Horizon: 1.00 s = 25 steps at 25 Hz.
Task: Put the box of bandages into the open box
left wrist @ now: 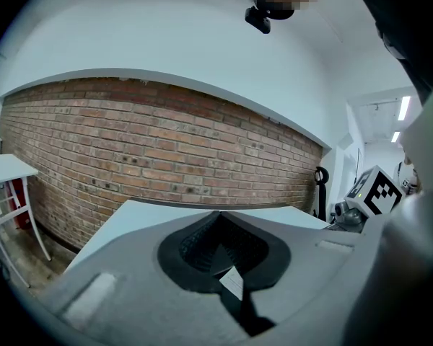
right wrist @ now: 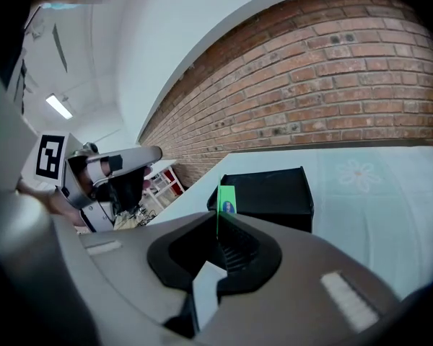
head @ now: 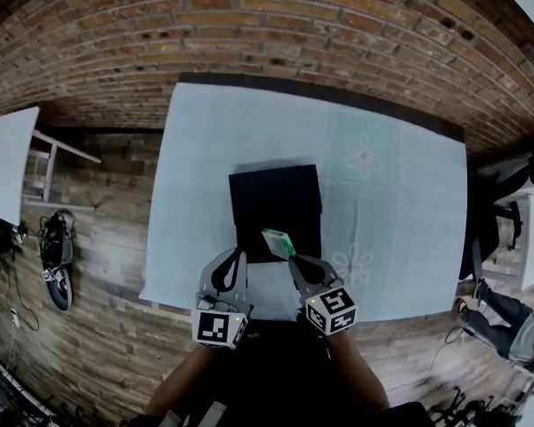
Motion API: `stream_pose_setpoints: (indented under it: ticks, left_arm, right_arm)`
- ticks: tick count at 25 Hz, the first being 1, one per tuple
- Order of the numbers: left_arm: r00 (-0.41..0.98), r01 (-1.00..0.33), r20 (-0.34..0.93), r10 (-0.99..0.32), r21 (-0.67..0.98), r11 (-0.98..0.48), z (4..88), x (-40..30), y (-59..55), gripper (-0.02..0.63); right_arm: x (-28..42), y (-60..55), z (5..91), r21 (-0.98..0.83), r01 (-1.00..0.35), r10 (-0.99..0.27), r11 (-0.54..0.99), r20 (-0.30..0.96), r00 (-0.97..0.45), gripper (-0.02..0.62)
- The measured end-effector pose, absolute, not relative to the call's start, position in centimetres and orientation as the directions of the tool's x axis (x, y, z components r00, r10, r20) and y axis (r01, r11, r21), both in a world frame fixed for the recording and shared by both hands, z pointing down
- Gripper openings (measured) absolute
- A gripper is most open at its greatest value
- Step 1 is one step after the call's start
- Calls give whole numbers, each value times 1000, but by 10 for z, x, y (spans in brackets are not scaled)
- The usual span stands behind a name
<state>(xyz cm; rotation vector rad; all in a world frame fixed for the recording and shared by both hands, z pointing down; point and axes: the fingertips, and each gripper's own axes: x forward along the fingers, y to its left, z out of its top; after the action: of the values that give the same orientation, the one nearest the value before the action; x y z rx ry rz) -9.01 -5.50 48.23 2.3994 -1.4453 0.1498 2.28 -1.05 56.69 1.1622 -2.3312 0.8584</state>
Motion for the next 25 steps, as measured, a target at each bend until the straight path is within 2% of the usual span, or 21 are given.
stream_pose_setpoints:
  ticks: [25]
  left_arm:
    - [471, -880, 342, -813, 240, -409, 519, -69, -74, -3]
  right_arm:
    - [20, -23, 615, -496, -746, -453, 445, 593, -665, 8]
